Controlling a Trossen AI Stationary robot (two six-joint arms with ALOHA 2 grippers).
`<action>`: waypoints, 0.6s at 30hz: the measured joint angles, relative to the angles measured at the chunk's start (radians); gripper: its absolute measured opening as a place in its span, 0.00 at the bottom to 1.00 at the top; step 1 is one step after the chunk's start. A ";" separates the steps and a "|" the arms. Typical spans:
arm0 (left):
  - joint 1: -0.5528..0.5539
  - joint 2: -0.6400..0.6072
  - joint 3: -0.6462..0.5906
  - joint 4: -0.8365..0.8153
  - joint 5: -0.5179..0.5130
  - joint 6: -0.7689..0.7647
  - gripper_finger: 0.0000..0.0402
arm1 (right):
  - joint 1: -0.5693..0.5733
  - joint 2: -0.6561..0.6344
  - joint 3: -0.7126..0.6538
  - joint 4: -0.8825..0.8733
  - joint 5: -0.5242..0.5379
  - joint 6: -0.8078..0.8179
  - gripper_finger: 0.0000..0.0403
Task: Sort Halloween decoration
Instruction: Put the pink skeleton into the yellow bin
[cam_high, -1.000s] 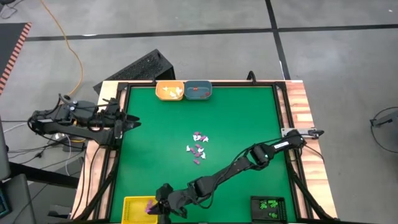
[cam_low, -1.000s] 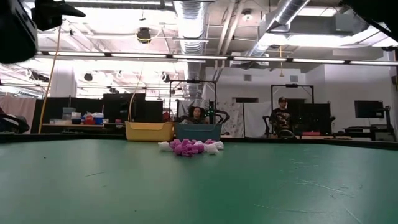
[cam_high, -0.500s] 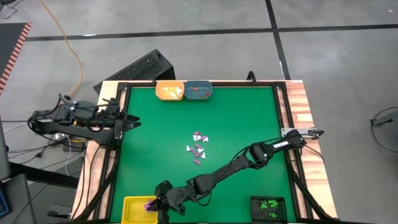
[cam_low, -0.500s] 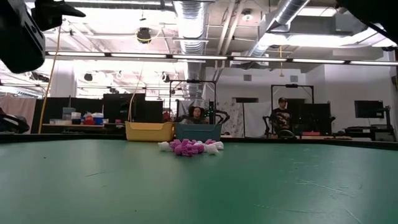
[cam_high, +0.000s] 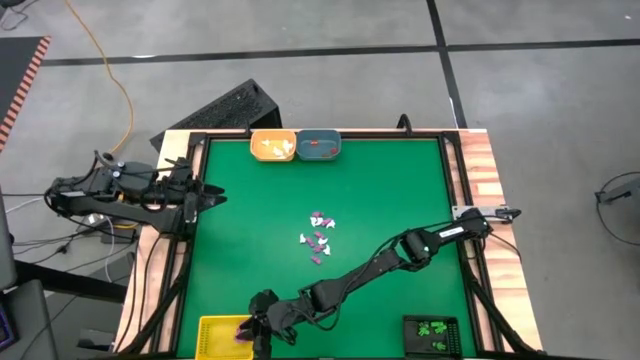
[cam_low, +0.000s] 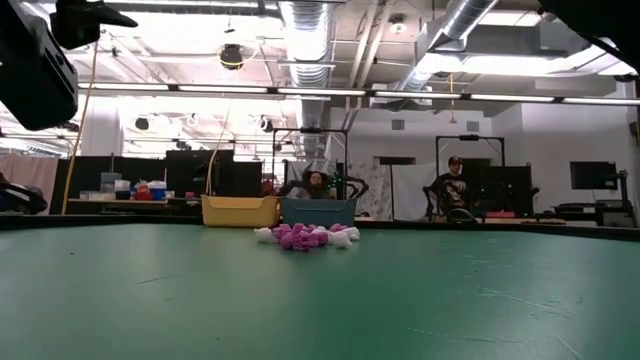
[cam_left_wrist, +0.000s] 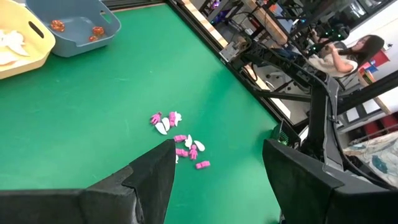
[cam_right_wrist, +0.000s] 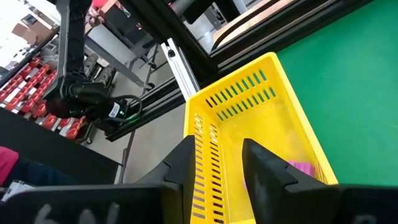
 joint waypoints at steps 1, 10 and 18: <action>0.000 0.000 0.000 0.000 0.000 0.000 0.58 | 0.000 0.000 0.000 0.002 0.000 0.000 0.32; 0.000 0.000 0.000 0.000 0.000 0.000 0.58 | -0.037 -0.076 0.000 -0.038 0.000 -0.035 0.31; 0.000 0.000 0.000 0.000 0.000 0.000 0.58 | -0.073 -0.237 0.000 -0.376 0.001 -0.196 0.31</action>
